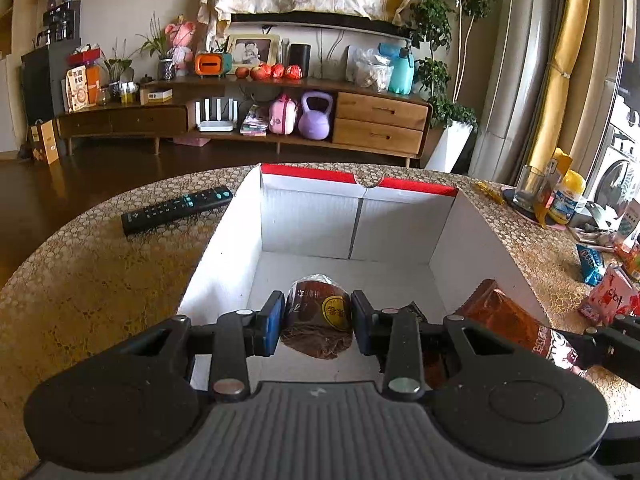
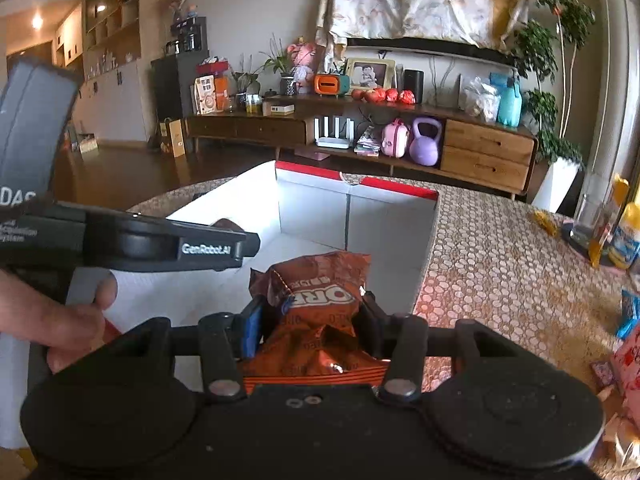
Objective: Organize snacks
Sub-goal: 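Lift and carry both held snacks over the white box, then open left tool to drop the brown snack while right tool releases the chip bag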
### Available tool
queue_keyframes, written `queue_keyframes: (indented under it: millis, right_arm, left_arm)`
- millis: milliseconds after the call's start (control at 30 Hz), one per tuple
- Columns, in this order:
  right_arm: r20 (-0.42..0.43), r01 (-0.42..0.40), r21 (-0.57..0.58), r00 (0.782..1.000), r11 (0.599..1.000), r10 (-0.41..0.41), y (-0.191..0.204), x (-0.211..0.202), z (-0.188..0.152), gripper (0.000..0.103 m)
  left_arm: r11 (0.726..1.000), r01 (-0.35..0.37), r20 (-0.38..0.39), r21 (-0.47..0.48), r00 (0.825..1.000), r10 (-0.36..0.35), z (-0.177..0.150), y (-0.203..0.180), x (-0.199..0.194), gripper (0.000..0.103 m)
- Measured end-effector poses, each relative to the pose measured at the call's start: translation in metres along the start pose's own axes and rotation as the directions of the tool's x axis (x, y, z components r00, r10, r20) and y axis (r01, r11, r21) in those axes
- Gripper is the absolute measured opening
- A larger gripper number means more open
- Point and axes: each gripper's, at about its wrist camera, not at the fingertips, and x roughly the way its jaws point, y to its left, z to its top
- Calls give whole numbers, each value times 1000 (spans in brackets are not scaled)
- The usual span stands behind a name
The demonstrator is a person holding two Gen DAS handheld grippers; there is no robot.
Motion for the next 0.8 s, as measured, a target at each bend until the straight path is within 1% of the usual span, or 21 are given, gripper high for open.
queue_keyframes:
  millis: [333,433,533,667,733,800]
  right_arm:
    - [-3,11,-79,1000,997,-11,14,5,-3,49]
    - [0,22,-90,1000,996,-22,17,5,-4,51]
    - [-1,22,-87,1000,996,-22,16,5,-4,58]
    - [11,28,-86,1000,996,-27,16,1,-4,59]
    - [14,32,-80,999,996,-31,13,0,-4,60]
    - [17,33,-70,999,997,-32,11,-2,-4,60]
  left_arm:
    - [1000,-18,-9,-4,1000,18,1,2,2,35]
    - [1000,-22,-15,2,1000,23,1,1,3,35]
    - [1000,-24,-15,-1,1000,24,1,1,3,35]
    - [1000,-25,-12,2,1000,25,1,1,3,35]
    - [1000,-30,-13,3,999,30,2,0,3,40]
    - [999,-40,-11,2,999,40,2,-1,2,52]
